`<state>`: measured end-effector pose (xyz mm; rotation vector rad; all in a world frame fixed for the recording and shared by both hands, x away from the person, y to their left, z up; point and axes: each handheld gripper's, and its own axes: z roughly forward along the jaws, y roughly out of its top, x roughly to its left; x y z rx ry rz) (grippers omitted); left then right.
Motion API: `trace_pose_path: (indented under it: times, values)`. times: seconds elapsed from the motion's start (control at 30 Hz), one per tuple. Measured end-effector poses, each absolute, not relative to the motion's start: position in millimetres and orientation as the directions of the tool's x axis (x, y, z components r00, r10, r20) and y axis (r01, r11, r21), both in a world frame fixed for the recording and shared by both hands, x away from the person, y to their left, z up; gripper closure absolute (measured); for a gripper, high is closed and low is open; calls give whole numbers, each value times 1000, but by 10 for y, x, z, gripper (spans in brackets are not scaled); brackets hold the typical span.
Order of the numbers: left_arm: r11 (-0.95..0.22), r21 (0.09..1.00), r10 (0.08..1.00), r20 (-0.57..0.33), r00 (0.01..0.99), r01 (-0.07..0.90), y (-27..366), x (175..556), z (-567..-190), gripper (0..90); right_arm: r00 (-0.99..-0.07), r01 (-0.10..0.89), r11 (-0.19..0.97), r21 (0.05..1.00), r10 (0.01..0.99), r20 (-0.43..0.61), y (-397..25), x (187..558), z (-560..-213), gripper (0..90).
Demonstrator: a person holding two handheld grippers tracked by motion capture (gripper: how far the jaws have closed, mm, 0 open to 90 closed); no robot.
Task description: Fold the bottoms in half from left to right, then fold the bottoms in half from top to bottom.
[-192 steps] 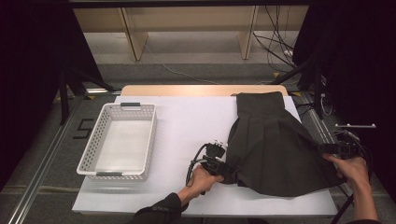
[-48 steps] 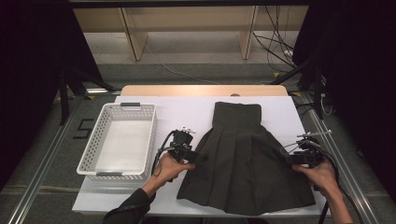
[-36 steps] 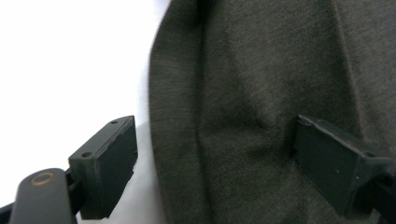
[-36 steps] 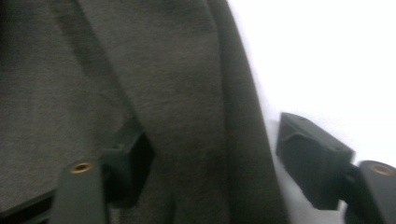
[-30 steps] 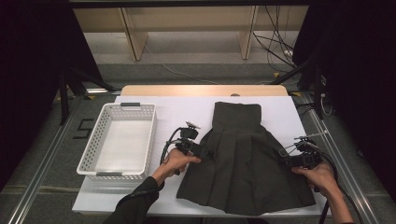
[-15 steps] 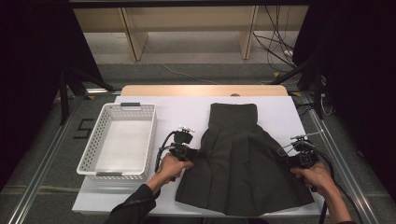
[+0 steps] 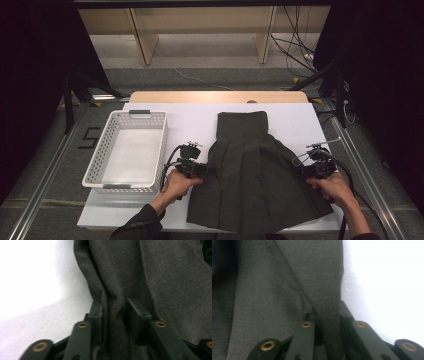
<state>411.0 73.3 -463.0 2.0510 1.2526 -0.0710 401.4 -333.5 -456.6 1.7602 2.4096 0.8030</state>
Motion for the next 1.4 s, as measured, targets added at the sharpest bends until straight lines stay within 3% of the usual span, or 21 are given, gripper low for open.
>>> trace_pose_path:
  times: [0.1,0.27,0.43,0.8,1.4]
  values:
    - [-278,539,755,-390,528,795,730,4113,-4599,517,-343,873,200,445,901,266,-3360,3997,-4559,583]
    - [-300,544,763,-357,539,784,726,4115,-4525,376,-320,815,149,560,922,220,-3412,3918,-4439,411]
    - [-287,569,753,-364,549,771,774,4131,-4414,325,-318,773,112,624,920,229,-3412,3860,-4371,362]
    - [-214,642,743,-382,549,736,847,4222,-4265,208,-398,723,156,673,891,221,-3148,3818,-4289,225]
    - [-152,622,757,-426,495,768,741,4571,-4381,185,-429,711,185,679,878,211,-3019,3831,-4301,196]
